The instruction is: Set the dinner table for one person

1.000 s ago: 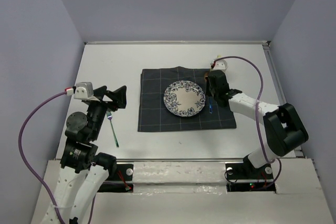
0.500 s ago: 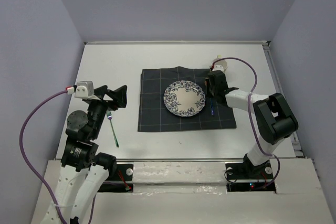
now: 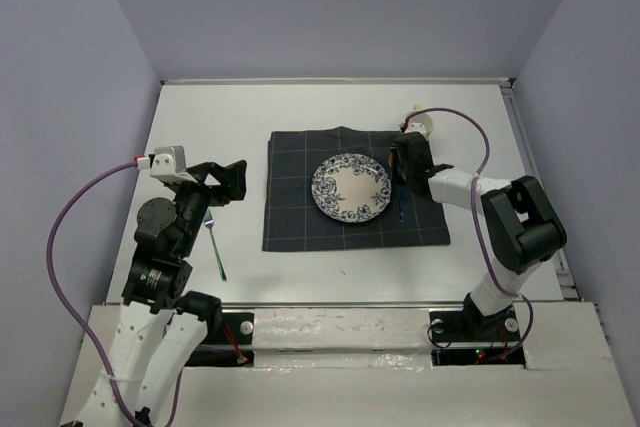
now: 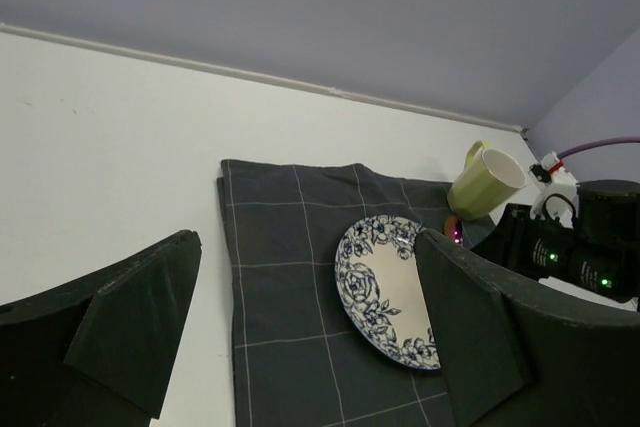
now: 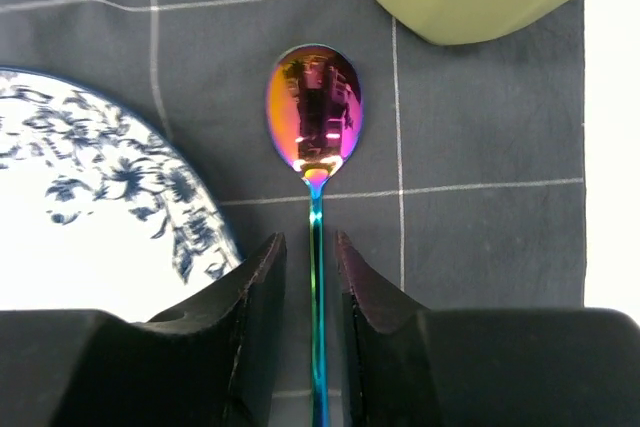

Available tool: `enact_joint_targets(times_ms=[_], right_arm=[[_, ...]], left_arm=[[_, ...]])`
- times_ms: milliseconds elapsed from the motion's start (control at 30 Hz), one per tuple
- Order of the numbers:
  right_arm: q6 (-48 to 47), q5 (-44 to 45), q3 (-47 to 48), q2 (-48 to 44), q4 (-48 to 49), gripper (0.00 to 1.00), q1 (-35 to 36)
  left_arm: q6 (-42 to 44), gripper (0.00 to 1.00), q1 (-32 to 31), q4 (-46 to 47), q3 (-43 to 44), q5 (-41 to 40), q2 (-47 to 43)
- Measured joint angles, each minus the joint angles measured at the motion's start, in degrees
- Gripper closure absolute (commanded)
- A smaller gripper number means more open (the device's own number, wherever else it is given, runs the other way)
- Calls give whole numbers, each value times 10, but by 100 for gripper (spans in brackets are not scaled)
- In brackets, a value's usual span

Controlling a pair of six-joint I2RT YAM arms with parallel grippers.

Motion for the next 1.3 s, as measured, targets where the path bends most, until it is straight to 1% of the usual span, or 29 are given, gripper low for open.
enact_joint_targets(times_ms=[133,233,333,433,600,700,900,967,1033,1067,1167,1300], right_arm=[[21,-26,-3,-37,-12,68,0],[44,-53,-23,-98,-14,67,2],[63,-75,-45,-173,-17,67,17],[73,-103,-58,-231,-24,66,32],[72,-132,-65,-295,-44,66,45],[70,-133,-77,-316,-48,66,45],[71,-133,-107,-346,-58,66,45],[72,-133,-112,-351,-58,66,45],[73,-133,-113,-353,-58,66,45],[73,-133,-113,-353,-58,66,45],[73,-133,-113,-357,-58,66,45],[73,-132,-114,-373,-58,66,45]], left_arm=[[-18,1,0,-7,-5,3,26],[-35,1,0,-33,-5,2,43],[-52,1,0,-84,3,2,47],[-65,1,1,-150,32,-8,59],[-97,1,1,-242,86,-19,97],[-123,2,1,-273,92,-14,129],[-171,14,13,-346,76,-56,195],[-177,23,24,-356,70,-67,216],[-184,28,43,-366,65,-76,254],[-186,37,49,-366,63,-79,268],[-189,45,68,-372,61,-84,316],[-182,45,94,-373,61,-91,386]])
